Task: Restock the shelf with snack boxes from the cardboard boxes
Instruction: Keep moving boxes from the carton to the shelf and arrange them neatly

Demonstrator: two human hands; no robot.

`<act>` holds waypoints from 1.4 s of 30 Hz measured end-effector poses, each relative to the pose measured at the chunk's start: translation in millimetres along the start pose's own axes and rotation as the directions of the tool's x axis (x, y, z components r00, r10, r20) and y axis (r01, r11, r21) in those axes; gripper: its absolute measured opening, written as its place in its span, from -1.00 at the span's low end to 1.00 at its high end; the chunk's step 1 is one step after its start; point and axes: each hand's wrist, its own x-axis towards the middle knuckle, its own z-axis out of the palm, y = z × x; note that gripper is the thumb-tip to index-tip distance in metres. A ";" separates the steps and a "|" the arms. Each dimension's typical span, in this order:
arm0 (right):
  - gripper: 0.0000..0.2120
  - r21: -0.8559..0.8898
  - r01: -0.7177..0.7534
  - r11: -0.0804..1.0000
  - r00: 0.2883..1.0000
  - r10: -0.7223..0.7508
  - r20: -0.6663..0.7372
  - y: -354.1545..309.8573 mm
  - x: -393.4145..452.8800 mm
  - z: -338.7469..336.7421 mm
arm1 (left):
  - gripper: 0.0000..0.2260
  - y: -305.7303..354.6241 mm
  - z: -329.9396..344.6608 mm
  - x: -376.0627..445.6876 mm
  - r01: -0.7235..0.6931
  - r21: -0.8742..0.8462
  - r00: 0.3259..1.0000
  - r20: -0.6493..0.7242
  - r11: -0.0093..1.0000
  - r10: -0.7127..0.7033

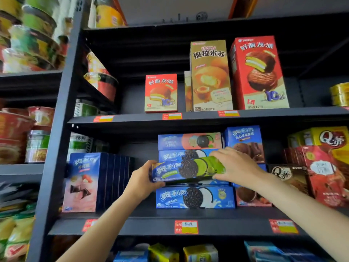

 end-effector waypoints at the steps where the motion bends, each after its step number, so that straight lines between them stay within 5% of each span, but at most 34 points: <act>1: -0.45 -0.002 -0.013 1.000 1.000 0.013 0.006 0.5 0.0 3.4 | -0.47 -0.6 3.1 1.5 0.004 -0.006 1.000 0.008 1.000 -0.004; 9: -0.35 0.120 -0.049 0.992 0.996 0.041 0.075 4.7 -6.0 11.0 | -0.42 -5.7 9.3 11.6 0.080 -0.146 0.993 0.098 0.986 -0.066; 20: -0.51 0.278 -0.067 0.958 0.997 0.056 0.048 15.8 -15.4 24.1 | -0.50 -3.0 25.3 0.4 0.080 -0.111 0.995 -0.056 0.991 -0.087; 28: -0.56 0.074 -0.042 0.996 0.999 0.042 0.004 -6.0 -16.2 22.8 | -0.53 -1.0 26.1 -13.1 0.023 -0.009 0.987 -0.159 1.000 -0.024; 32: -0.75 -0.017 0.117 0.993 0.945 -0.117 -0.305 -61.3 -16.2 15.1 | -0.62 2.7 17.0 -37.6 -0.066 0.016 0.957 -0.284 0.998 0.068; 34: -0.79 0.104 0.198 0.975 0.902 -0.140 -0.408 -105.5 -17.7 10.3 | -0.67 -2.9 6.2 -58.4 -0.101 0.020 0.922 -0.373 0.995 0.101; 39: -0.79 0.397 0.494 0.773 0.857 -0.357 -0.372 -249.7 -45.0 38.7 | -0.70 -58.6 -48.2 -146.7 -0.258 0.195 0.841 -0.436 0.946 0.319; 42: -0.79 0.564 0.507 0.652 0.862 -0.397 -0.315 -340.2 -79.6 77.9 | -0.70 -127.1 -85.0 -231.6 -0.214 0.266 0.897 -0.326 0.940 0.297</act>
